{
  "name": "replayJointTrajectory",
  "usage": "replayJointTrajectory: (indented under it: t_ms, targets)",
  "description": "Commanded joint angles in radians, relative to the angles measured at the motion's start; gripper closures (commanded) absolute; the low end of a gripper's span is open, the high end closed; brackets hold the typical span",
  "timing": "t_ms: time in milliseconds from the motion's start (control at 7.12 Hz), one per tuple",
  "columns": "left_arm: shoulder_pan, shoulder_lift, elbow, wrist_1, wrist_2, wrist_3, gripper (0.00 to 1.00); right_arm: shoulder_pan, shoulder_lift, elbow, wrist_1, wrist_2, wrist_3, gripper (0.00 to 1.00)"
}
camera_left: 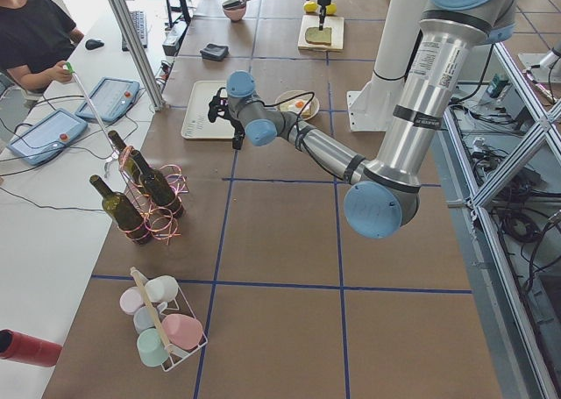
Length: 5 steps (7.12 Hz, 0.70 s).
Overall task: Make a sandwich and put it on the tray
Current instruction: 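Close the right gripper on the edge of the bread slice, then lift the bread slice with the right gripper and carry it over the plate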
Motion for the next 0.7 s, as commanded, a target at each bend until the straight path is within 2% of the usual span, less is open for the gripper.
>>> replayJointTrajectory:
  t_ms: [0, 141, 281, 562]
  targets:
    - [0.001, 0.0, -0.001, -0.002, 0.0, -0.001, 0.0, 0.255, 0.083, -0.003, 0.121, 0.261, 0.003, 1.0]
    - [0.001, 0.0, 0.002, -0.002, 0.0, -0.001, 0.0, 0.374, 0.154, -0.009, 0.106, 0.408, 0.004, 1.0]
    - [0.002, -0.001, 0.011, -0.008, 0.0, -0.001, 0.0, 0.383, 0.219, -0.009, 0.074, 0.421, 0.012, 1.0]
    - [0.002, 0.0, 0.021, -0.032, 0.0, -0.001, 0.0, 0.378, 0.492, 0.003, -0.22, 0.426, 0.013, 1.0]
